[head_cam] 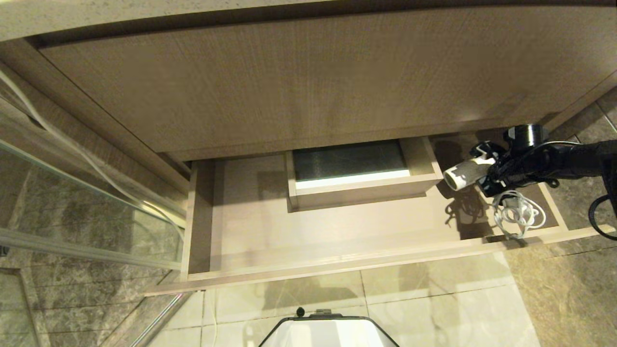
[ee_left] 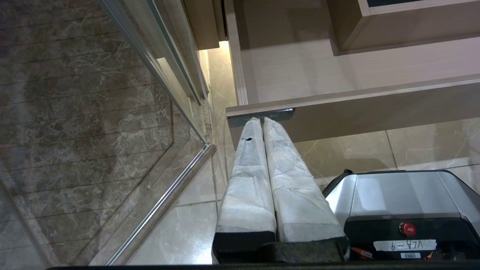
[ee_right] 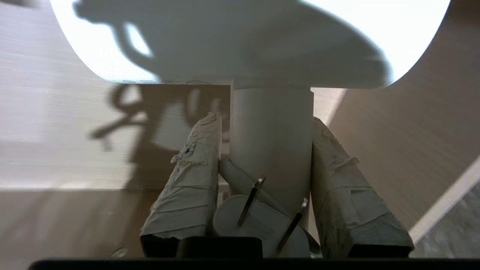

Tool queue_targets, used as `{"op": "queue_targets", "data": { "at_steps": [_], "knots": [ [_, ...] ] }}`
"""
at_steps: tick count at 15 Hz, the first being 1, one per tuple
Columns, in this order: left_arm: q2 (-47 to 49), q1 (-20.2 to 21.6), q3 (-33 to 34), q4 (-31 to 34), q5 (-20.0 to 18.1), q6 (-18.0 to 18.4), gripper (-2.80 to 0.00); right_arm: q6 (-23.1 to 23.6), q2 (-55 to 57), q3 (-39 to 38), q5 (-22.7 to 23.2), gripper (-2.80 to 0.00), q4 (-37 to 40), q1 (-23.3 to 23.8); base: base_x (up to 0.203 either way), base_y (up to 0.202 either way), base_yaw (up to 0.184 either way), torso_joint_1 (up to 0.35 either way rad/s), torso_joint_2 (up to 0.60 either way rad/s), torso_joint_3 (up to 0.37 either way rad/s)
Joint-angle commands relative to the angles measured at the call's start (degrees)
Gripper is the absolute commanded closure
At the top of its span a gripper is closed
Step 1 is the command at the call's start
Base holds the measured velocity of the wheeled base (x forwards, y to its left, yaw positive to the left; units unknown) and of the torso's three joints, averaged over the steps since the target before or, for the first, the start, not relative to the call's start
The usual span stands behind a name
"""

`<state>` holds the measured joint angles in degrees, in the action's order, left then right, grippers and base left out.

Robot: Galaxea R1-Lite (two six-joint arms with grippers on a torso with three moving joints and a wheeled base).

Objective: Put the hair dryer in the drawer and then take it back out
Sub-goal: Put it into the drawer

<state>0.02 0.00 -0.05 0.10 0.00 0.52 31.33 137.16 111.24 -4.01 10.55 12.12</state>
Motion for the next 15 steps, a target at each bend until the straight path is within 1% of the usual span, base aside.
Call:
{"op": "queue_targets", "data": {
  "at_steps": [1, 5, 9, 10, 15],
  "knots": [
    [0.0, 0.0, 0.0, 0.1, 0.0, 0.0, 0.0, 0.2, 2.0, 0.1, -1.3, 0.0, -2.5, -0.1, 0.0, 0.0, 0.0, 0.0, 0.0, 0.0],
    [0.0, 0.0, 0.0, 0.1, 0.0, 0.0, 0.0, -0.1, 4.1, 0.1, -1.3, 0.0, -7.3, -0.4, 0.0, 0.0, 0.0, 0.0, 0.0, 0.0],
    [0.0, 0.0, 0.0, 0.0, 0.0, 0.0, 0.0, 0.3, 5.0, 0.1, -0.5, 0.0, -8.1, -0.4, 0.0, 0.0, 0.0, 0.0, 0.0, 0.0],
    [0.0, 0.0, 0.0, 0.0, 0.0, 0.0, 0.0, 0.1, 5.0, 0.1, -1.0, -2.8, -8.2, -0.5, 0.0, 0.0, 0.0, 0.0, 0.0, 0.0],
    [0.0, 0.0, 0.0, 0.1, 0.0, 0.0, 0.0, 0.1, 3.9, -0.4, -1.1, -2.8, -8.6, -1.0, 0.0, 0.0, 0.0, 0.0, 0.0, 0.0]
  ]
}}
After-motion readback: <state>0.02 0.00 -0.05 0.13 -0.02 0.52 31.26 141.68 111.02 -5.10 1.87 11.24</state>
